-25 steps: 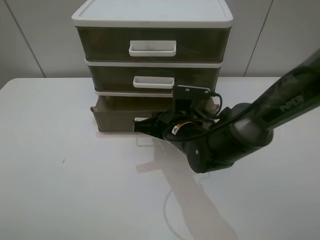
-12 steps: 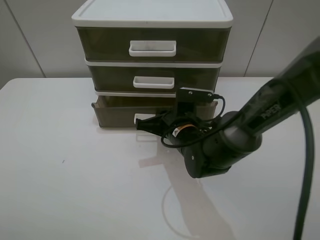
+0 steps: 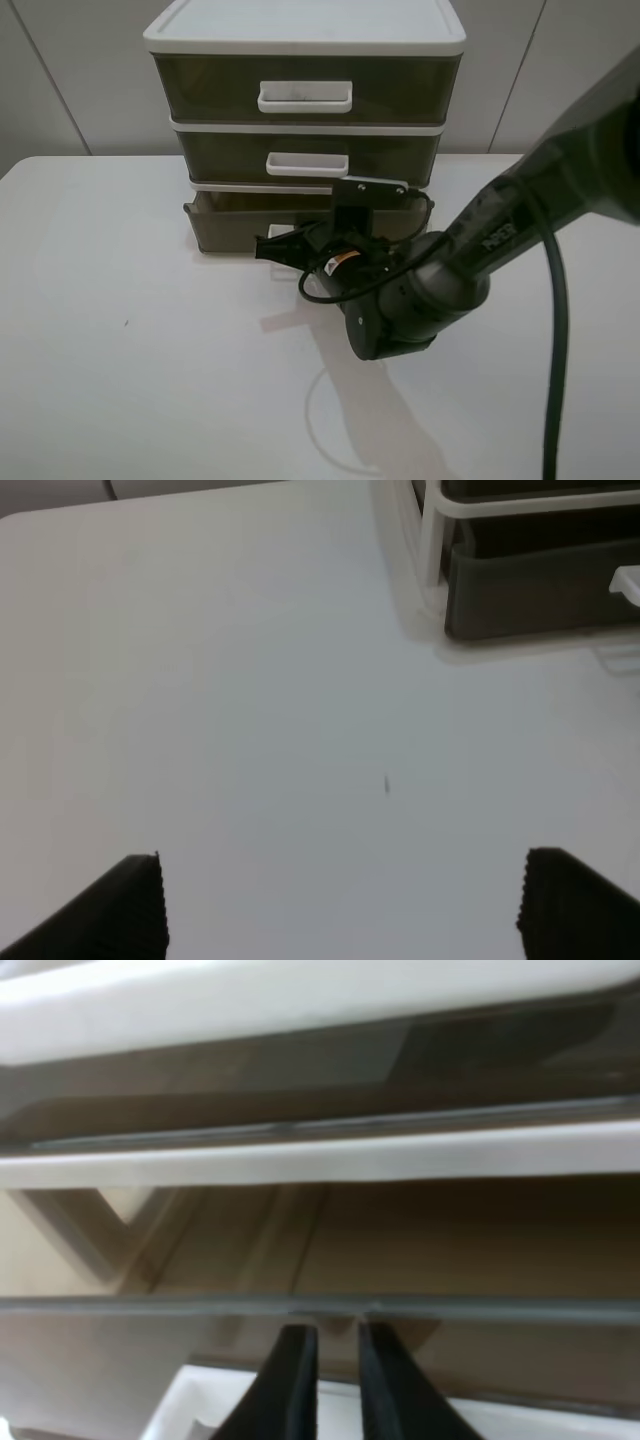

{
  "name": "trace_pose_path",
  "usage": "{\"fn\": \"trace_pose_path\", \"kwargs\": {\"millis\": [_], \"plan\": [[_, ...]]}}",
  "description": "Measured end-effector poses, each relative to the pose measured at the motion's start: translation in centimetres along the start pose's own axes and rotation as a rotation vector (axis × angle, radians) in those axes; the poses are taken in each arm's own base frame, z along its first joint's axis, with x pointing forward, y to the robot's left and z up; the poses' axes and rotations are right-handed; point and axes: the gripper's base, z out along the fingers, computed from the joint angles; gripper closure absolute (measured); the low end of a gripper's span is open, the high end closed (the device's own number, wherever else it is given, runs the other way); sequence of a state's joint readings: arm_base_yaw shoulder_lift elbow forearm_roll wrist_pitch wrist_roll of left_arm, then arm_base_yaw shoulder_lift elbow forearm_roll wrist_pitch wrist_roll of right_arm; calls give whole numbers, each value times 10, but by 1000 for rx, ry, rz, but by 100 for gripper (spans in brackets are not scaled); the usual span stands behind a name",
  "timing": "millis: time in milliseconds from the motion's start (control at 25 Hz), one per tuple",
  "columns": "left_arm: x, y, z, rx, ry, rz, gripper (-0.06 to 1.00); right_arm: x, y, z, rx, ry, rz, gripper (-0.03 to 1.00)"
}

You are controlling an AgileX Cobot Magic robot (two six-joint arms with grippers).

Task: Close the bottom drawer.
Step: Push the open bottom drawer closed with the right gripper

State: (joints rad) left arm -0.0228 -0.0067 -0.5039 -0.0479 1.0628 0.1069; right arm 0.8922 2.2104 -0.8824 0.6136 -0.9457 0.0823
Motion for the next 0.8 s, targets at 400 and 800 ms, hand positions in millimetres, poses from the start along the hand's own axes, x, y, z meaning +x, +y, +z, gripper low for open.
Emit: {"fn": "trace_pose_path", "kwargs": {"millis": [400,800], "plan": [[0,0,0,0,0,0,23,-3,4,10,50,-35,-31,95],[0,0,0,0,0,0,23,-1,2,13,68,-40,-36,95]]}}
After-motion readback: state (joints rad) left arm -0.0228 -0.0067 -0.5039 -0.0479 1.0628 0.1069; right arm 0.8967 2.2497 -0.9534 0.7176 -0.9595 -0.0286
